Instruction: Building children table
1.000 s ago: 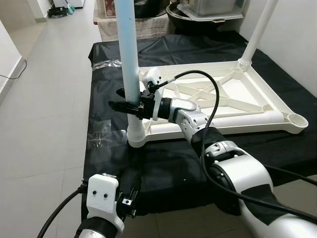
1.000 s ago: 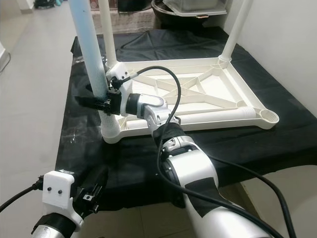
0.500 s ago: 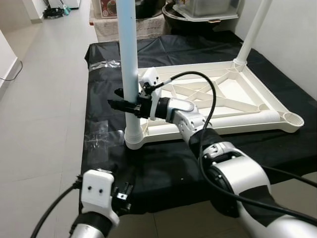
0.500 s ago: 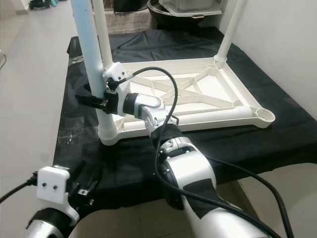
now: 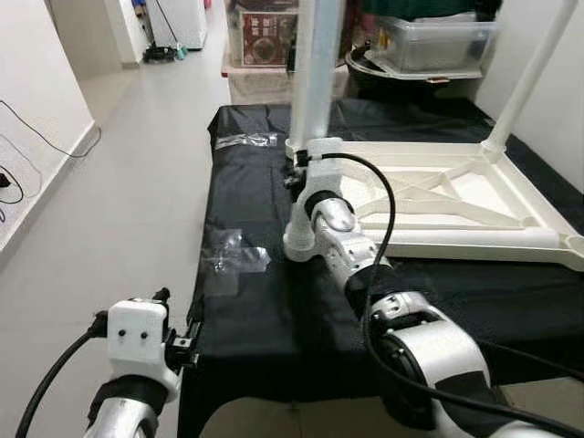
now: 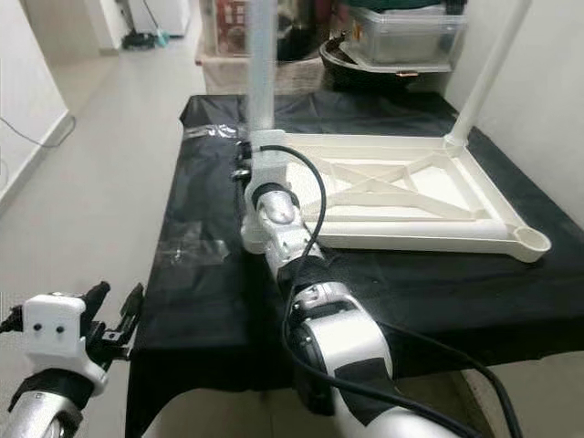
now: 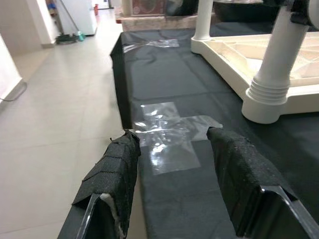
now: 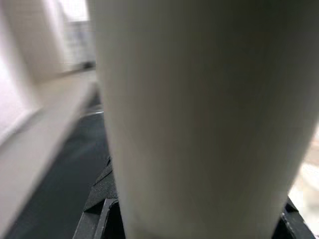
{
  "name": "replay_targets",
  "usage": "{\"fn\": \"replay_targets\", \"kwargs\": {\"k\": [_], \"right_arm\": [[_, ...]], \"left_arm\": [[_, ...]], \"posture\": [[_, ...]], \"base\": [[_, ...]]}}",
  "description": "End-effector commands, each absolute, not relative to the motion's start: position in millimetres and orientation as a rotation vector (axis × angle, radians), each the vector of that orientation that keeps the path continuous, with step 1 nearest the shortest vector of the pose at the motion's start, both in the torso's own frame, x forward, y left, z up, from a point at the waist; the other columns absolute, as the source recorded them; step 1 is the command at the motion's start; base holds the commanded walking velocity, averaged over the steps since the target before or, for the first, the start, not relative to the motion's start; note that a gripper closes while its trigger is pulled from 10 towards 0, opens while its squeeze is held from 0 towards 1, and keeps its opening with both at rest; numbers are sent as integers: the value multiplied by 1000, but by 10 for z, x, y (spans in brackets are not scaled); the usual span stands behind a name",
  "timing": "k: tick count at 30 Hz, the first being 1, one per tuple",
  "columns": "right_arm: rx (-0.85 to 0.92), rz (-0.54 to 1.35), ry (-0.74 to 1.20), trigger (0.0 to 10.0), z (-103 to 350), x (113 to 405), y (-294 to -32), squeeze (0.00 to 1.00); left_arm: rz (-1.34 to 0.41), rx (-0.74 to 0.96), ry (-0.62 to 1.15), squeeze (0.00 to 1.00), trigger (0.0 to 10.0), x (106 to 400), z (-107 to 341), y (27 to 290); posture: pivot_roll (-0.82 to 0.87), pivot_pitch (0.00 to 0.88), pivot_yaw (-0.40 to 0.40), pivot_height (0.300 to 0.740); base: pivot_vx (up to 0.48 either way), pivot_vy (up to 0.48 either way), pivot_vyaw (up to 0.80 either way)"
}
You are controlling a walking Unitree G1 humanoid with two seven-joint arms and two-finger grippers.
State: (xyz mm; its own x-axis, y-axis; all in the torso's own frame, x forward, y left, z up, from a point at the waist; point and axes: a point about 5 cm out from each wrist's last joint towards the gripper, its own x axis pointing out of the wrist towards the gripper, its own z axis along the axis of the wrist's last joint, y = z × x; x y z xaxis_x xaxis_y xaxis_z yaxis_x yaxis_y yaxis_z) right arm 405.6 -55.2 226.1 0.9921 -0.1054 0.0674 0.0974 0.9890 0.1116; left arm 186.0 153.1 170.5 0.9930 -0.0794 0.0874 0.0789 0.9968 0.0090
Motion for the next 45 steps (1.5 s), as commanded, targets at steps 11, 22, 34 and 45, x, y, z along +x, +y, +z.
{"fn": "replay_targets", "kwargs": {"k": [11,22,34,45], "right_arm": [[231,-362,80,0,2117,3926,-368,0],[146,-145,-109,10000,2277,3964,-441,47],[280,403,-169,10000,2431,4094,-735,0],[268,1110,-33,10000,2334,3920,-595,0]], "left_arm": [[-107,-11,-60,0,10000,1882,1625,1428],[-118,-13,-55,0,10000,1907,1597,1423],[-110,-4,-63,0,10000,1940,1593,1430],[-142,-16,-73,0,10000,1967,1585,1364]], "posture": [[93,120,-52,740],[80,118,-47,740],[71,106,-43,740],[80,71,-47,740]], "base": [[0,0,0],[0,0,0],[0,0,0],[0,0,0]]}}
